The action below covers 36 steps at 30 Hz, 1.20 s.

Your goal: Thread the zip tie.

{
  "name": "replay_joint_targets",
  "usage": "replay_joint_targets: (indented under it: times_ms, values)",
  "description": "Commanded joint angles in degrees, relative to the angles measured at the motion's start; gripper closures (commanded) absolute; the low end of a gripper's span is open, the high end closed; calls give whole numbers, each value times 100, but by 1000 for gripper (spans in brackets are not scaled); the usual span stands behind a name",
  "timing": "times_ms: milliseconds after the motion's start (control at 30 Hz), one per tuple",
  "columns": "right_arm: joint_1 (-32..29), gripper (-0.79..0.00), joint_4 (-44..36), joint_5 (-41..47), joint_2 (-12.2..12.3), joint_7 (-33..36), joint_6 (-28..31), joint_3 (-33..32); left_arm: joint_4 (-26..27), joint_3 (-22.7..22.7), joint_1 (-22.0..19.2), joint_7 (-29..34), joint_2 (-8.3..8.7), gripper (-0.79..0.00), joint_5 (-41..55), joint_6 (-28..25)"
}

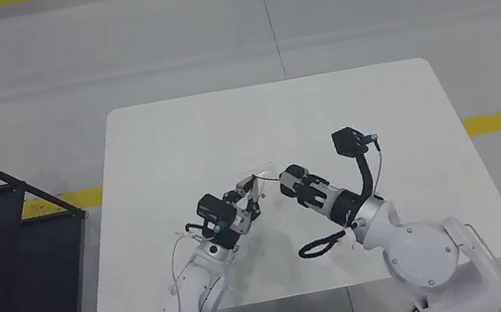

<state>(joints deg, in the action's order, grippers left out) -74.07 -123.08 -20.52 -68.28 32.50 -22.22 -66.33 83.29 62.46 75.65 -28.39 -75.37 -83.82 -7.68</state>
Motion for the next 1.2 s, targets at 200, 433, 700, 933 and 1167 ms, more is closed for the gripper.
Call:
replay_joint_targets:
  times_ms: [200, 433, 700, 933, 1167]
  values:
    - [-68, 0, 119, 128, -7, -102, 370, -31, 0, 0, 0, 0, 0, 0, 0, 0]
    - [63, 0, 331, 175, -37, -150, 241, 28, 0, 0, 0, 0, 0, 0, 0, 0]
    - [157, 0, 421, 182, -62, -153, -73, 47, 33, 6, 14, 38, 0, 0, 5, 9]
    - [112, 0, 408, 174, -60, -133, -319, -60, 149, 56, 92, 41, 2, 0, 7, 43]
    - [88, 0, 422, 134, -64, -181, -638, -140, 161, 65, 106, 3, -8, 0, 4, 82]
